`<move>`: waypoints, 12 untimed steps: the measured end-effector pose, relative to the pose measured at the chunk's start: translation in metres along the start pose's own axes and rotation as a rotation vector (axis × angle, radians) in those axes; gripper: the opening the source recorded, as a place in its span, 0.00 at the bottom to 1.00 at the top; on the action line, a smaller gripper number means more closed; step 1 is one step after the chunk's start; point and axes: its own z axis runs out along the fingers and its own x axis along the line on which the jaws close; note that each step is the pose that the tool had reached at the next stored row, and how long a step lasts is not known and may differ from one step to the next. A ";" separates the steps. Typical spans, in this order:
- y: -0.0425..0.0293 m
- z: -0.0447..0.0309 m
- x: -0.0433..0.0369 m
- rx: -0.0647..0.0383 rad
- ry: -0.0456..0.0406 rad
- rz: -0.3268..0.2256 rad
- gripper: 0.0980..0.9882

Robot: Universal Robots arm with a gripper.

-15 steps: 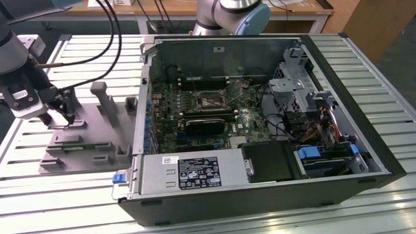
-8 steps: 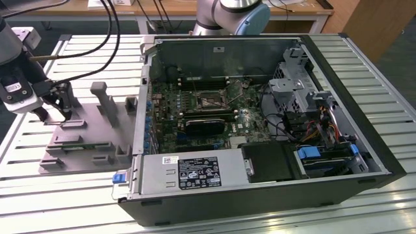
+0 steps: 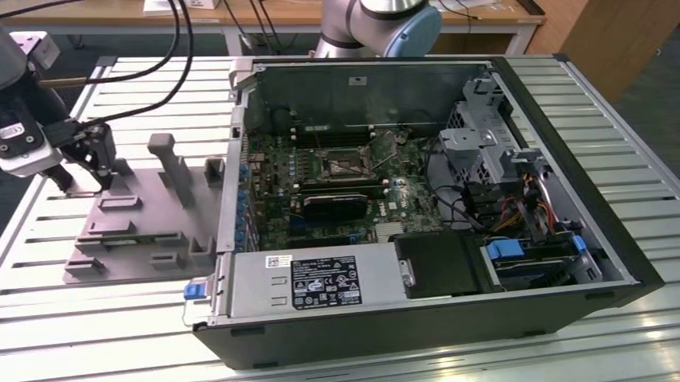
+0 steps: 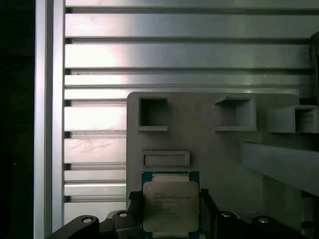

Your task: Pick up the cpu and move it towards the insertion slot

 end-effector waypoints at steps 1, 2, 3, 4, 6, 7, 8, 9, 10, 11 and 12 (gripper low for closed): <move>0.0001 -0.0020 -0.0001 0.000 -0.0001 0.000 0.50; 0.0002 -0.0041 -0.0001 0.000 -0.0002 0.000 0.50; 0.0003 -0.0064 -0.0002 0.000 -0.0003 0.000 0.50; 0.0004 -0.0088 -0.0002 0.000 -0.0003 0.000 0.50; 0.0006 -0.0139 -0.0004 0.000 -0.0004 0.000 0.50; 0.0007 -0.0162 -0.0005 0.000 -0.0005 0.000 0.50; 0.0008 -0.0181 -0.0005 0.000 -0.0006 0.000 0.50; 0.0009 -0.0201 -0.0005 0.000 -0.0006 0.000 0.50; 0.0010 -0.0222 -0.0006 0.000 -0.0007 0.000 0.50; 0.0010 -0.0243 -0.0007 0.000 -0.0009 0.000 0.50; 0.0011 -0.0264 -0.0007 0.000 -0.0012 0.000 0.50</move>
